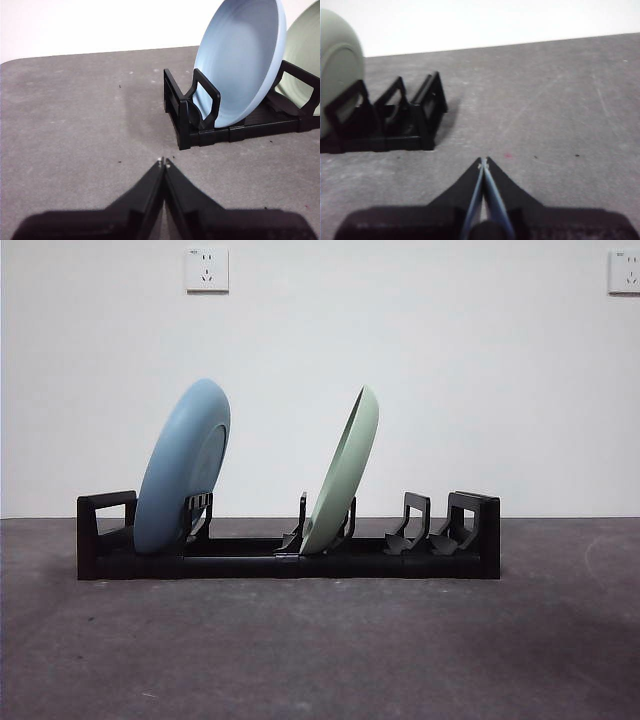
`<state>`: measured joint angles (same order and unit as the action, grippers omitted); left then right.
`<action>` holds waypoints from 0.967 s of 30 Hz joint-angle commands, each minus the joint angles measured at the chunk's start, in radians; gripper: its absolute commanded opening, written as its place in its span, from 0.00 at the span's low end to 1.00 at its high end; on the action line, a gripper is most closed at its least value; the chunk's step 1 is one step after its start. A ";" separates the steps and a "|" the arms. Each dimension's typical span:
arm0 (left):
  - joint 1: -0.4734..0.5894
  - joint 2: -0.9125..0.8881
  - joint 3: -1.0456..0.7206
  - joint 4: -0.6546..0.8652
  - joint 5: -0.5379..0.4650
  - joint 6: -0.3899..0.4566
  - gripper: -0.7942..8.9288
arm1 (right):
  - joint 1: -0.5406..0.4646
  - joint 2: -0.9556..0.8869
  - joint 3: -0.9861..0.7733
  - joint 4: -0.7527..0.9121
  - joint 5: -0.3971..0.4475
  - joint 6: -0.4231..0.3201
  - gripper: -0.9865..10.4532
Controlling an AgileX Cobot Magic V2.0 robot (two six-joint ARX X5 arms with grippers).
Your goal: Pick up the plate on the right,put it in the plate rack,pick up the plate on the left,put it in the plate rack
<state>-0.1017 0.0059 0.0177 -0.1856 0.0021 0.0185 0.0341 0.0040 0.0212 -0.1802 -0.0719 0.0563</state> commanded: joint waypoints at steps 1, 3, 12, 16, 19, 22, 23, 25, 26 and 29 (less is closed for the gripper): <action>0.003 -0.004 -0.014 0.002 -0.001 0.008 0.08 | 0.002 0.000 -0.016 0.000 -0.004 0.037 0.09; 0.003 -0.004 -0.014 0.002 -0.001 0.008 0.08 | 0.002 0.006 -0.015 0.000 -0.001 0.050 0.09; 0.003 -0.004 -0.014 0.002 -0.001 0.008 0.08 | 0.002 0.009 -0.015 0.000 0.026 0.050 0.09; 0.003 -0.004 -0.014 0.002 -0.001 0.008 0.08 | 0.002 0.009 -0.015 0.000 0.026 0.050 0.09; 0.003 -0.004 -0.014 0.002 -0.001 0.008 0.08 | 0.002 0.009 -0.015 0.000 0.026 0.050 0.09; 0.003 -0.004 -0.014 0.002 -0.001 0.008 0.08 | 0.002 0.009 -0.015 0.000 0.026 0.050 0.09; 0.003 -0.004 -0.014 0.002 -0.001 0.008 0.08 | 0.002 0.009 -0.015 0.000 0.026 0.050 0.09; 0.003 -0.004 -0.014 0.002 -0.001 0.008 0.08 | 0.002 0.009 -0.015 0.000 0.026 0.050 0.09; 0.003 -0.004 -0.014 0.002 -0.001 0.008 0.08 | 0.002 0.009 -0.015 0.000 0.026 0.050 0.09; 0.003 -0.004 -0.014 0.002 -0.001 0.008 0.08 | 0.002 0.009 -0.015 0.000 0.026 0.050 0.09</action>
<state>-0.1017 0.0059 0.0177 -0.1860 0.0021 0.0185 0.0341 0.0128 0.0212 -0.1814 -0.0490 0.0944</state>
